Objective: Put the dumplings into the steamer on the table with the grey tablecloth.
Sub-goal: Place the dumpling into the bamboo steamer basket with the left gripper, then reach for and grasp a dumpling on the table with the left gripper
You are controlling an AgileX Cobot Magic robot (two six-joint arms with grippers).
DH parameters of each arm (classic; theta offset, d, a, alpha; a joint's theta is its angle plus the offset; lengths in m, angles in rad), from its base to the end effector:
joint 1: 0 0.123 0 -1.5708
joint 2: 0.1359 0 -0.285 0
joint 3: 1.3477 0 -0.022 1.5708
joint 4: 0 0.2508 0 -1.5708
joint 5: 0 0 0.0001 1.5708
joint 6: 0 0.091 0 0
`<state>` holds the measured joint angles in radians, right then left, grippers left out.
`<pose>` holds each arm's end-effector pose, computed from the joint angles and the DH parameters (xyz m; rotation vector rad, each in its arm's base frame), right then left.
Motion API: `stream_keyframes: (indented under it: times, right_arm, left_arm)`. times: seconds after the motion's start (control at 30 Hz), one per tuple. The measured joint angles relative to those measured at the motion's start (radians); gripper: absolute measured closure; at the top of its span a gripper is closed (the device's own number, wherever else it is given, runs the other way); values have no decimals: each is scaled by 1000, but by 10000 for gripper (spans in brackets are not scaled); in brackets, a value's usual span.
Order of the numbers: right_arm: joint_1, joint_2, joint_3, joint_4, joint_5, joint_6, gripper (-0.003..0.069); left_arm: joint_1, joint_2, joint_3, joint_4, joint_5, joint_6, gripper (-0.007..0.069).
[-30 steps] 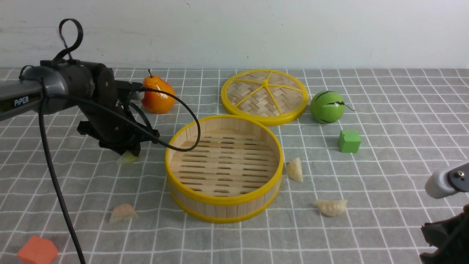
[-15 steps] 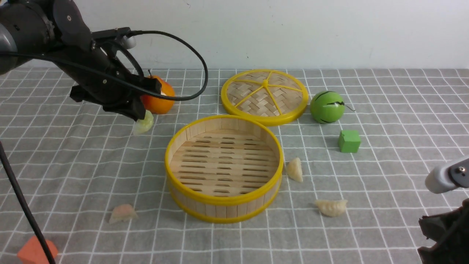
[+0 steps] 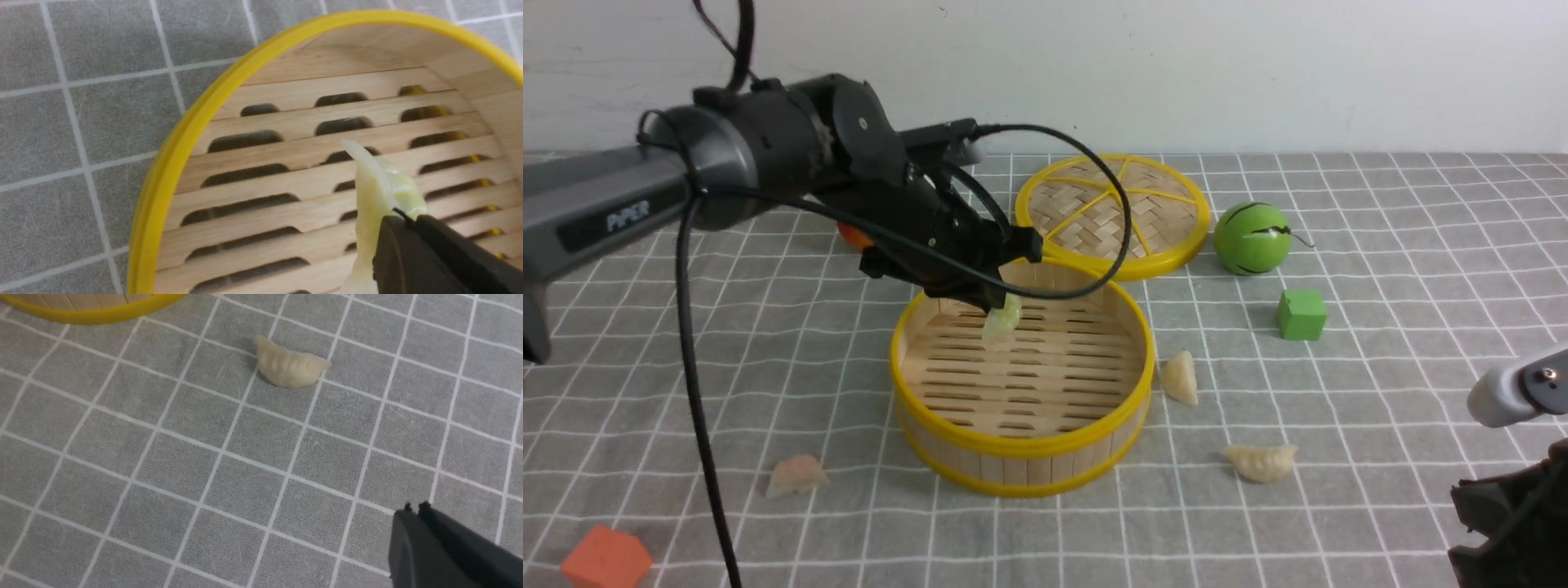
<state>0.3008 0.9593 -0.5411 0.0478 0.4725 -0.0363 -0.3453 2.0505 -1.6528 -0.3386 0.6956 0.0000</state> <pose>0.1684 0.0543 0.2501 -0.3596 2.3531 0.1726 0.4260 -0.1739 0.2262 0.1906 2.5878 -0.5042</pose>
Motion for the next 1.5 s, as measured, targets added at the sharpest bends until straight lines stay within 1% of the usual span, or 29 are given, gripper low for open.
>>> stream_keyframes:
  times: [0.03,0.07,0.1,0.17,0.23,0.3,0.33,0.37,0.43,0.47,0.5,0.57,0.6,0.67,0.73,0.83,0.93,1.03,1.1,1.2,1.23,1.27,1.5]
  right_arm:
    - [0,0,0,1,2,0,648]
    - [0,0,0,11,17,0,647]
    - [0,0,0,11,19,0,647]
    - [0,0,0,27,29,0,642]
    - [0,0,0,34,32,0,636]
    - [0,0,0,41,32,0,628]
    - [0,0,0,42,33,0,622]
    - [0,0,0,44,33,0,619]
    - [0,0,0,45,34,0,615]
    - [0,0,0,45,34,0,613]
    - [0,0,0,45,34,0,608]
    - [0,0,0,50,34,0,604]
    - [0,0,0,57,34,0,600]
    - [0,0,0,73,34,0,596]
    - [0,1,0,82,31,0,594]
    - [0,1,0,100,28,0,588]
    - [0,1,0,101,27,0,584]
    - [0,1,0,102,27,0,579]
    - [0,1,0,105,27,0,576]
    - [0,1,0,107,27,0,573]
    - [0,1,0,107,27,0,573]
    - [0,1,0,108,27,0,568]
    - [0,1,0,109,27,0,559]
  left_arm:
    - [0,7,0,2,0,-7,611]
    - [0,31,0,14,-4,-17,555]
    - [0,33,0,14,-4,-17,555]
    - [0,38,0,13,-5,-22,443]
    - [0,38,-14,8,33,-29,335]
    - [0,29,-50,14,127,-46,242]
    - [0,15,-72,30,186,-53,209]
    - [0,-5,-94,61,251,-55,187]
    - [0,-52,-117,135,355,-55,173]
    - [0,-73,-121,169,380,-55,174]
    - [4,-121,-113,250,460,-54,179]
    - [29,-170,-58,315,503,-54,194]
    - [58,-192,1,339,516,-49,209]
    - [92,-192,86,339,520,-12,226]
    - [113,-182,162,344,492,47,235]
    - [115,-169,239,339,400,151,240]
    - [112,-152,262,339,363,221,242]
    - [112,-112,268,363,366,245,262]
    - [112,-84,268,371,360,248,306]
    - [112,-65,268,374,341,244,417]
    - [112,-65,268,374,340,242,435]
    - [112,-61,267,375,340,232,484]
    - [112,-77,257,360,366,107,489]
